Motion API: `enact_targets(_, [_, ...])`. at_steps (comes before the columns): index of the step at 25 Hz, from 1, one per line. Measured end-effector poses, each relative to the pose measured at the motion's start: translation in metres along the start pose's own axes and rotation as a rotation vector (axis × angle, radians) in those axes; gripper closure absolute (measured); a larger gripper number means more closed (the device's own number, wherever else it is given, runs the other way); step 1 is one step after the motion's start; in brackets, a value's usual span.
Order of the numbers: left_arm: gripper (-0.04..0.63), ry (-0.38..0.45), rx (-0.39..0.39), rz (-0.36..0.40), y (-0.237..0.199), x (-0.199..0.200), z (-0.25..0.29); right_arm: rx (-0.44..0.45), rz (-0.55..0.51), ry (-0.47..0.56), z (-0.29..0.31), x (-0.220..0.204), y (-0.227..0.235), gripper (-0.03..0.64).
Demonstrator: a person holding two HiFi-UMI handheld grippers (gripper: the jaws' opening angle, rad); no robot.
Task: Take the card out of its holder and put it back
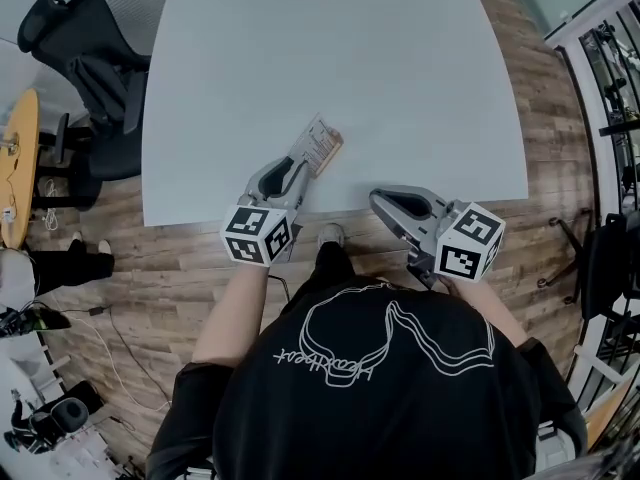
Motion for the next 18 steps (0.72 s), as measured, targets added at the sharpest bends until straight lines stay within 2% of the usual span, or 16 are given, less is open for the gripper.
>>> enact_targets(5, [0.477,-0.018,-0.045,0.022,0.001,-0.003,0.018,-0.010,0.016,0.004,-0.004,-0.001,0.006,0.607])
enact_targets(12, [0.480,-0.035,-0.066,0.035,0.001,-0.005,0.032,-0.033,0.038,0.012,-0.009,-0.005,0.013,0.607])
enact_targets(18, [0.541,-0.041,-0.054,0.054,0.006,-0.006,0.038,-0.056,0.047,0.018,-0.019,-0.008,0.018,0.607])
Point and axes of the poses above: the fingertips, and each gripper's own axes: z forward along the fingers, y to its right, x out of its top, the point moved 2 cm from there along -z, backward along the fingers, and after that the axes turned 2 degrees about -y, right-handed, at the moved point
